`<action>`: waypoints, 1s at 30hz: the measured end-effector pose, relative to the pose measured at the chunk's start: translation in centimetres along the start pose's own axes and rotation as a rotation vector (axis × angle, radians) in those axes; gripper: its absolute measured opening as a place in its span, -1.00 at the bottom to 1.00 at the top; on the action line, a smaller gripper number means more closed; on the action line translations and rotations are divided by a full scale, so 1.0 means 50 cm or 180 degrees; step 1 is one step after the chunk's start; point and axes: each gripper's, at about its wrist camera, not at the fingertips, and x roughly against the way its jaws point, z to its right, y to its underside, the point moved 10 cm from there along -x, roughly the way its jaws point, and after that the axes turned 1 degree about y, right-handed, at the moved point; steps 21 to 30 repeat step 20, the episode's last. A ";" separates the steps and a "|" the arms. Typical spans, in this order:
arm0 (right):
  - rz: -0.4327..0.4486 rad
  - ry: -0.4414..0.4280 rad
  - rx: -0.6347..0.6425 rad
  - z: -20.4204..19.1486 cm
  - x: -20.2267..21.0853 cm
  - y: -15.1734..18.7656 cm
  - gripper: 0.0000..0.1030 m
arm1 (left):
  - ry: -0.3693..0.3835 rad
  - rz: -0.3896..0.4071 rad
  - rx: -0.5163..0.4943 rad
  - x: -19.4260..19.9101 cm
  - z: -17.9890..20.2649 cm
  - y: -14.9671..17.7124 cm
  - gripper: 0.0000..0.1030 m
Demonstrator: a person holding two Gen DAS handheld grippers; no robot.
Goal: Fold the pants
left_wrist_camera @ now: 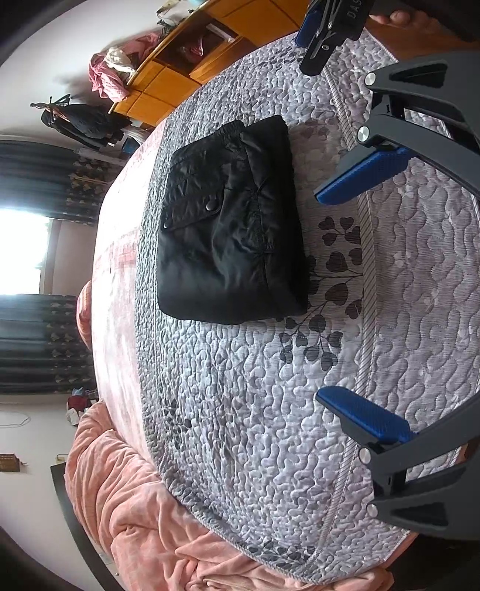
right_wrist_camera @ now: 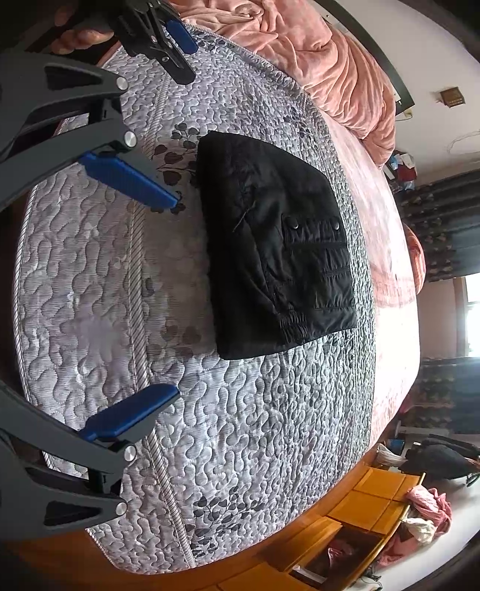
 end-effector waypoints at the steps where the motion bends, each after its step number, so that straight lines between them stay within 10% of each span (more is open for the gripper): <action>1: 0.0001 -0.0001 0.0003 0.000 0.000 0.000 0.85 | 0.0006 -0.0005 0.0003 -0.001 0.000 0.000 0.92; 30: -0.0076 0.0012 -0.0004 0.006 -0.016 0.009 0.85 | 0.0058 -0.0039 0.0056 -0.002 0.005 0.005 0.92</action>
